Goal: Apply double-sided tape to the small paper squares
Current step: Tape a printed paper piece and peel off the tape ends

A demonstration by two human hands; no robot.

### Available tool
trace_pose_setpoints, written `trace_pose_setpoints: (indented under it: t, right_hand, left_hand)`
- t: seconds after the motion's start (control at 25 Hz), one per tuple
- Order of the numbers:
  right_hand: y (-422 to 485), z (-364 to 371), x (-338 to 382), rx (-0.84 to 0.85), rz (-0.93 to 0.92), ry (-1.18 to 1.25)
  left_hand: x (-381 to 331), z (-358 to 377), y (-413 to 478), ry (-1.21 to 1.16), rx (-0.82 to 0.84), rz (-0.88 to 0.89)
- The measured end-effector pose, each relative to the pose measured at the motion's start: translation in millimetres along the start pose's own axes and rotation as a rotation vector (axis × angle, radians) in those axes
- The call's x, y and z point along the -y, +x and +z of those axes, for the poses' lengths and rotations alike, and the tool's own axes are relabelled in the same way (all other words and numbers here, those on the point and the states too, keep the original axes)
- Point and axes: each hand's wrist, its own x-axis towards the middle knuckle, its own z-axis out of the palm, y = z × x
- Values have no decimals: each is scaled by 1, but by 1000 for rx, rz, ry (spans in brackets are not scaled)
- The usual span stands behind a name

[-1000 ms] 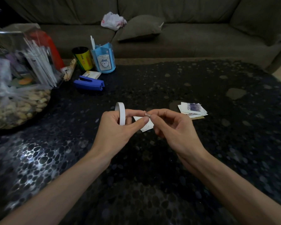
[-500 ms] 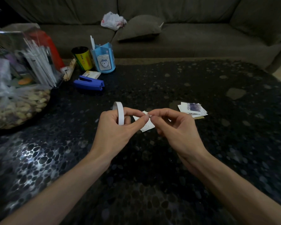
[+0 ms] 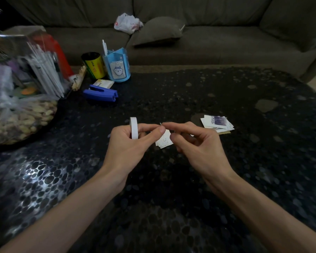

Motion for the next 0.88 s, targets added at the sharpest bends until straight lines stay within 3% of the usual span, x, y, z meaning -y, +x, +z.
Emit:
trace_pose_setpoints:
  t: [0.36,0.88]
  right_hand:
    - [2,2,-5,-3,-24,-4]
    - [1,1,-4,8,-16,14]
  left_hand:
    - [2,-3,2,-119,47,-113]
    - [3,-4,3,-137,75,-117]
